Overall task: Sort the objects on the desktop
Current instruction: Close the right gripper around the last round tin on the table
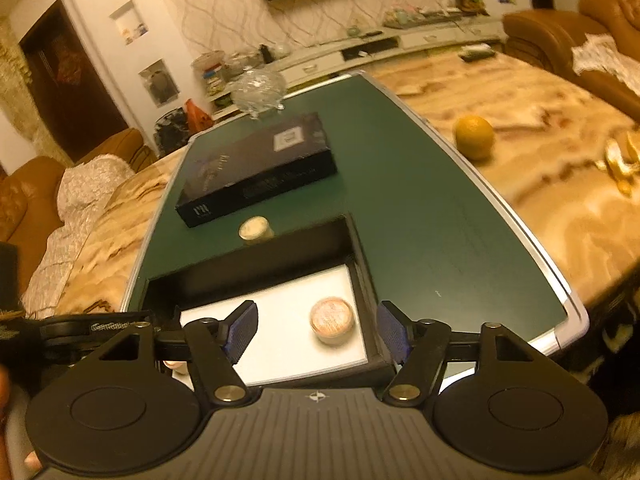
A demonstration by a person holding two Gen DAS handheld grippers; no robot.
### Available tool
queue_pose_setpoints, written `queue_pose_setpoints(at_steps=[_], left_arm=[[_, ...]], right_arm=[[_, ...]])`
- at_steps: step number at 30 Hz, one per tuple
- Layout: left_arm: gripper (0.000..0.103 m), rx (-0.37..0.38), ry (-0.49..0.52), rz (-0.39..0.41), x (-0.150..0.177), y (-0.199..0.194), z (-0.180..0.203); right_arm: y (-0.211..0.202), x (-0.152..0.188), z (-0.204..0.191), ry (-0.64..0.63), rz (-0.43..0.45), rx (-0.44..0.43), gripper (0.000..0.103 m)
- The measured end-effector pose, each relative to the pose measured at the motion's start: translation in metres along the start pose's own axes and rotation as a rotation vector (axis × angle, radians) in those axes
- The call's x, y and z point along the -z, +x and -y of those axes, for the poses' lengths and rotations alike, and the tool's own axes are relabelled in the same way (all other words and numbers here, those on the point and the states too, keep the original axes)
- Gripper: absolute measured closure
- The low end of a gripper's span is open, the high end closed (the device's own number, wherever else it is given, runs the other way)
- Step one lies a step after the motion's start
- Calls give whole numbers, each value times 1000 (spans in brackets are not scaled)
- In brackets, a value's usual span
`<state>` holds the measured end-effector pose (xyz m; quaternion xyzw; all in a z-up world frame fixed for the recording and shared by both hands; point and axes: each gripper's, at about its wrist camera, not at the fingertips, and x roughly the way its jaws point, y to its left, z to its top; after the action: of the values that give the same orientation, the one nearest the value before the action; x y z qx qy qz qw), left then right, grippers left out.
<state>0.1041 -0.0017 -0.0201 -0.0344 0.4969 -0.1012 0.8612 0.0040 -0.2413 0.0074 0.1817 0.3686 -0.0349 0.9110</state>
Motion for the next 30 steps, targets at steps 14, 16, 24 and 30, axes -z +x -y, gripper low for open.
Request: queue_pose_setpoints(at_steps=[14, 16, 24, 30], left_arm=[[6, -90, -62, 20, 14, -8, -28], [6, -95, -67, 17, 15, -5, -32], [6, -101, -94, 15, 13, 1, -50], [6, -95, -100, 12, 11, 5, -53]], right_arm=[[141, -73, -65, -196, -120, -18, 31], [166, -75, -74, -224, -150, -19, 31], [226, -74, -98, -286, -209, 17, 31], [243, -73, -106, -284, -220, 43, 31]])
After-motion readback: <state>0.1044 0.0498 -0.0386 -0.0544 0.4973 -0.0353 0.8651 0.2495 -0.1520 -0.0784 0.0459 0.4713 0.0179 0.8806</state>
